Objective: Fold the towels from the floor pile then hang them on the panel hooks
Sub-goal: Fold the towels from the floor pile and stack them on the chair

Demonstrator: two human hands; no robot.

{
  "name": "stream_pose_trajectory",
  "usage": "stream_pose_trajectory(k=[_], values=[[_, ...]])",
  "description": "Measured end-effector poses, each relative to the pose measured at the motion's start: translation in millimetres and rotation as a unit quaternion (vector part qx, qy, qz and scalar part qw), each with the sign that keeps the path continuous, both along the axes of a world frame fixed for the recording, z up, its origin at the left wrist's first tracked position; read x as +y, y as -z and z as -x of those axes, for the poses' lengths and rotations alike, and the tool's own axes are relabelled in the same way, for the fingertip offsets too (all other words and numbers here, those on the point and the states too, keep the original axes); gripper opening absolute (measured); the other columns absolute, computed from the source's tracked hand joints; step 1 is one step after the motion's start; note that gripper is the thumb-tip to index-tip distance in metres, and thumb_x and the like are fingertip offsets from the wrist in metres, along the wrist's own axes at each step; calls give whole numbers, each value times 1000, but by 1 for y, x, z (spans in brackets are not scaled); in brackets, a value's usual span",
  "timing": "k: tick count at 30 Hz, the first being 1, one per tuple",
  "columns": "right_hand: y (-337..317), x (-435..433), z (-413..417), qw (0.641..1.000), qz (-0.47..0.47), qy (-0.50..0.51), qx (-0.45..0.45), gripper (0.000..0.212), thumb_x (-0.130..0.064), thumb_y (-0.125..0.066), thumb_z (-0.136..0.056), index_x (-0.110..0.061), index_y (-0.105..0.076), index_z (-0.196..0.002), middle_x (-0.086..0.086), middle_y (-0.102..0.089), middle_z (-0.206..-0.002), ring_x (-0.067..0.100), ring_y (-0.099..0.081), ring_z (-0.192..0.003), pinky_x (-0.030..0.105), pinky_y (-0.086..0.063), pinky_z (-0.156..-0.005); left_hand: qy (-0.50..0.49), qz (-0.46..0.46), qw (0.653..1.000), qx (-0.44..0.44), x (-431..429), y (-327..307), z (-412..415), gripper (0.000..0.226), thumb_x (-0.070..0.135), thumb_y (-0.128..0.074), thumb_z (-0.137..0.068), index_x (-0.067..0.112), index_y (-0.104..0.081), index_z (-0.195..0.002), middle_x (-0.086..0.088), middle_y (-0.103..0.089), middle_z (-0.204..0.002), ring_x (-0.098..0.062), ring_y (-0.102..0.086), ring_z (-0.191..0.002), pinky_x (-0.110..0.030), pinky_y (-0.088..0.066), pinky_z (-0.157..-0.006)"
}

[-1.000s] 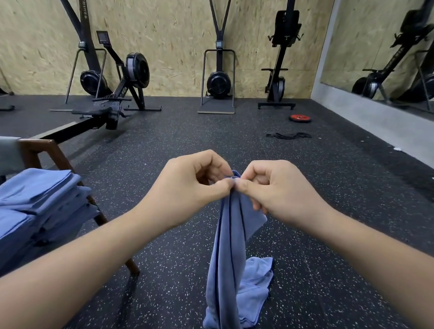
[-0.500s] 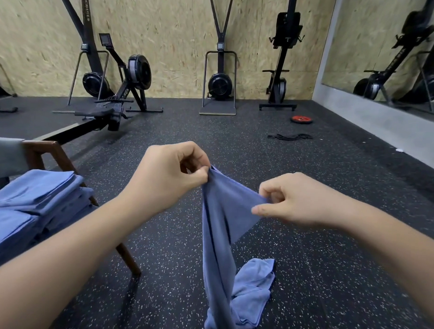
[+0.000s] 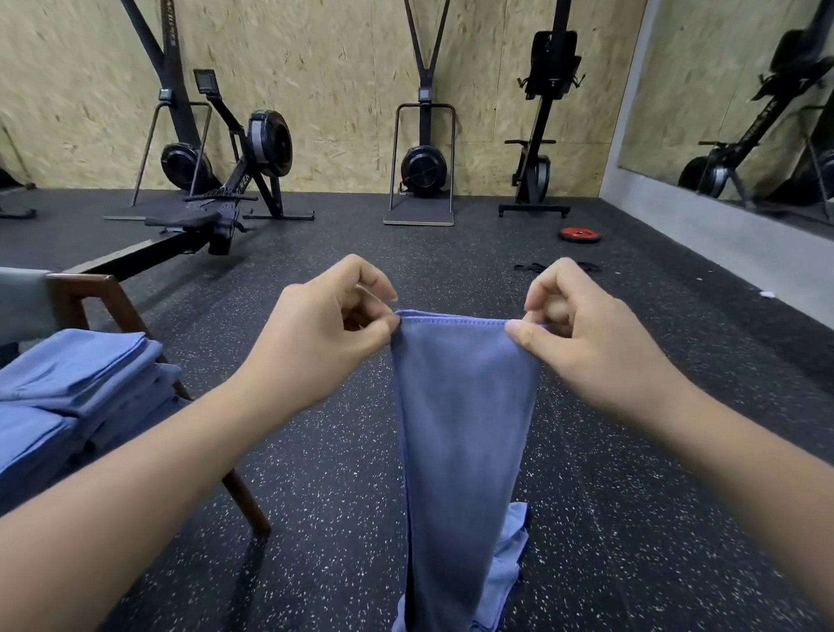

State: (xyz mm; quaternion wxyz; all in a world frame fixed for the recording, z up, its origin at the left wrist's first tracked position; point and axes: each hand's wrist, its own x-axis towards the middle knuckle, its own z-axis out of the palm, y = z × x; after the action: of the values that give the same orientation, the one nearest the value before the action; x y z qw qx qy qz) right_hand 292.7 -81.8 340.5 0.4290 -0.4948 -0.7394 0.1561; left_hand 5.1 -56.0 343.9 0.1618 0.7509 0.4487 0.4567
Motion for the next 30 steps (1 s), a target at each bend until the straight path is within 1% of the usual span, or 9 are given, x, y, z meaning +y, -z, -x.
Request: stream_pose_trajectory(k=[2, 4, 7, 10, 15, 18, 21, 26, 30], values=[[0, 0, 0, 999, 13, -11, -42, 27, -16, -66, -102, -28, -50, -118, -6, -72, -81, 15, -57, -66, 30, -45, -68, 19, 11, 1000, -2, -2, 1, -2, 24, 12, -79, -94, 28, -63, -101, 9, -78, -83, -22, -74, -76, -39, -60, -71], [1, 0, 0, 996, 16, -8, -89, 39, -11, -61, -99, -32, -50, -130, -10, -71, -90, 8, -61, -77, 21, -42, -71, 41, 17, 999, 9, -4, 1, -4, 24, 13, -79, -95, 27, -61, -101, 10, -79, -85, -22, -75, -79, -44, -60, -76], [5, -2, 7, 992, 24, -21, -120, 40, -25, -68, -97, -37, -54, -133, -18, -65, -119, 0, -61, -115, 24, -47, -92, 75, 23, 996, 37, -6, 3, -10, 24, 14, -79, -96, 27, -59, -99, 11, -77, -87, -21, -73, -79, -45, -60, -76], [12, -5, 19, 988, 47, -82, -122, 51, -41, -79, -94, -35, -56, -139, -21, -64, -131, -5, -57, -129, 20, -43, -107, 116, 14, 990, 74, -10, 7, -19, 27, 11, -79, -95, 26, -58, -101, 10, -74, -84, -17, -69, -75, -35, -55, -72], [23, 1, 28, 985, 75, -122, -97, 15, -33, -80, -95, -33, -70, -106, -13, -71, -100, -1, -65, -95, 22, -48, -86, 137, 13, 986, 95, -13, 9, -24, 27, 11, -79, -94, 26, -58, -103, 12, -73, -85, -15, -68, -77, -26, -52, -70], [24, 5, 29, 985, 76, -148, -54, 12, -21, -79, -97, -20, -68, -94, -3, -68, -88, 3, -58, -81, 23, -44, -76, 146, 26, 986, 70, -11, 14, -25, 26, 10, -76, -95, 26, -57, -102, 10, -73, -83, -16, -66, -75, -29, -53, -70], [26, 7, 30, 979, 91, -182, -18, 16, -17, -76, -99, -11, -62, -93, 1, -60, -82, 9, -50, -76, 27, -41, -71, 176, 91, 980, 4, -6, 26, -27, 24, 10, -75, -97, 25, -57, -105, 6, -72, -87, -15, -63, -76, -31, -48, -70], [26, 11, 27, 982, 81, -166, -39, 16, -21, -71, -103, -20, -56, -96, 12, -62, -82, 11, -46, -73, 33, -38, -67, 236, 222, 942, -87, -1, 55, -36, 29, 19, -81, -86, 21, -60, -106, -3, -70, -92, -18, -57, -85, -40, -44, -80], [19, 10, 25, 988, 29, -120, -89, 16, -27, -70, -103, -27, -56, -98, -4, -63, -80, 10, -51, -70, 26, -41, -68, 234, 244, 936, -98, 0, 72, -43, 17, 19, -79, -90, 15, -64, -96, 1, -62, -81, -16, -50, -78, -37, -38, -77]])
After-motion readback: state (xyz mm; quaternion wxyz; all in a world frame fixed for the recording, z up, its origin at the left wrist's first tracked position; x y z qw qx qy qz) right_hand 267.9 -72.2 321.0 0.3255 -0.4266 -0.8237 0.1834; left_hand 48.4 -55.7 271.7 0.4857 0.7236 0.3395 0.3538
